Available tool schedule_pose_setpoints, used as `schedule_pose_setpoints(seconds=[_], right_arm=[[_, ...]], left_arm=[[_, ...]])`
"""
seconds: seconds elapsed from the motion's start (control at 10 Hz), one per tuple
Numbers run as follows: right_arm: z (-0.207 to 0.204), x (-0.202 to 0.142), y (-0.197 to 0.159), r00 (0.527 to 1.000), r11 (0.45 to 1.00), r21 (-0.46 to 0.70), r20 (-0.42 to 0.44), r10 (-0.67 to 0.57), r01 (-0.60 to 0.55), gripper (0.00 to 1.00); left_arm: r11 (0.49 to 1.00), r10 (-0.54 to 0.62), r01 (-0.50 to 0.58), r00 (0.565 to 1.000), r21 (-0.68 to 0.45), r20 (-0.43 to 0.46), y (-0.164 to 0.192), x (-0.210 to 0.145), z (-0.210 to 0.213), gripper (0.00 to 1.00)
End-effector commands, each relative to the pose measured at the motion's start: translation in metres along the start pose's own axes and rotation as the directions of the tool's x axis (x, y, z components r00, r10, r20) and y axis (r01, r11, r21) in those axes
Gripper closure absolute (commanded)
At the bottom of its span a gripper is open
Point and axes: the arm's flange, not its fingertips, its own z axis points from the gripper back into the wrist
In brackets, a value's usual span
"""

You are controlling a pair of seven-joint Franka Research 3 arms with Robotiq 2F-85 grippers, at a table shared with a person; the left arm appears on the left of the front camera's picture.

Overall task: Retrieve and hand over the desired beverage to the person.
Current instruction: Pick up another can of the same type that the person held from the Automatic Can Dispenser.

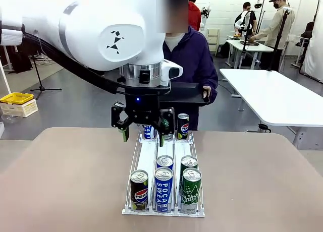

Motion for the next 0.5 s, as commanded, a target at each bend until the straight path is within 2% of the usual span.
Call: schedule_pose_setpoints(seconds=[0.0,0.1,0.4], right_arm=[[-0.002,0.0,-0.002,1.0,0.999,0.035,0.016,0.007,-0.007,0.0],[-0.002,0.0,-0.002,1.0,0.999,0.035,0.016,0.007,-0.007,0.0],[-0.002,0.0,-0.002,1.0,0.999,0.035,0.016,0.007,-0.007,0.0]], left_arm=[[0.995,0.038,-0.04,0.999,-0.088,-0.025,0.013,0.006,0.003,0.0],[1.0,0.0,0.0,1.0,0.0,0.0,0.0,0.0,0.0,0.0],[1.0,0.0,0.0,1.0,0.0,0.0,0.0,0.0,0.0,0.0]])
